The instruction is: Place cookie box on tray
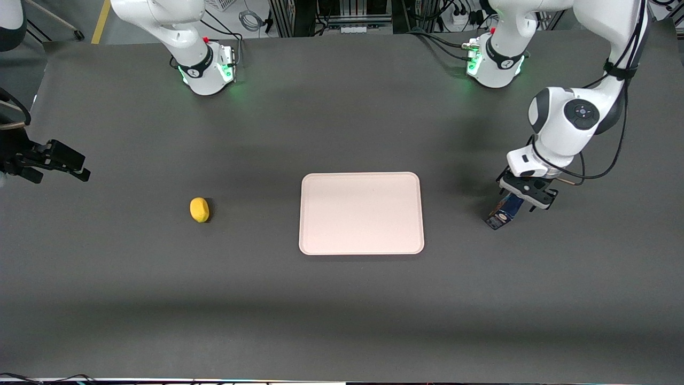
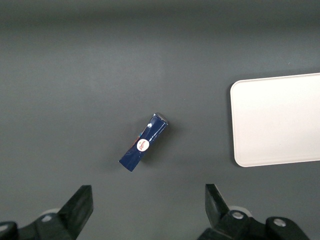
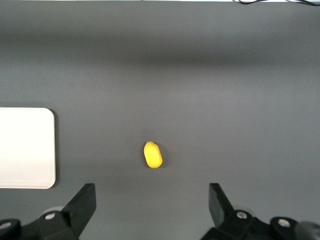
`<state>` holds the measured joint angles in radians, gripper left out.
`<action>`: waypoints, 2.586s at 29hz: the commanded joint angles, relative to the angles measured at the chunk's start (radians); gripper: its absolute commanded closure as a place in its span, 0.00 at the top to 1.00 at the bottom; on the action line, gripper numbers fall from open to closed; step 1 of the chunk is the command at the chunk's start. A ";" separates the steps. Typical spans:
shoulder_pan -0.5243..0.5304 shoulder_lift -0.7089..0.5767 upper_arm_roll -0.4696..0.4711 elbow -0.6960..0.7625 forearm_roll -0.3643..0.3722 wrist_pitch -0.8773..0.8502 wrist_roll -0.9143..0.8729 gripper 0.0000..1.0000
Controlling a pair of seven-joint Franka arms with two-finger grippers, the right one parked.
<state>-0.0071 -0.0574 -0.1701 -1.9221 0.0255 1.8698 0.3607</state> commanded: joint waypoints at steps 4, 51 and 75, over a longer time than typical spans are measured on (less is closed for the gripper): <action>-0.004 0.018 0.000 0.121 -0.022 -0.112 -0.060 0.15; -0.017 0.455 -0.456 0.127 0.237 0.328 -1.195 0.17; -0.028 0.626 -0.456 0.124 0.488 0.471 -1.303 0.18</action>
<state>-0.0246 0.5451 -0.6206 -1.8227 0.4372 2.3341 -0.9039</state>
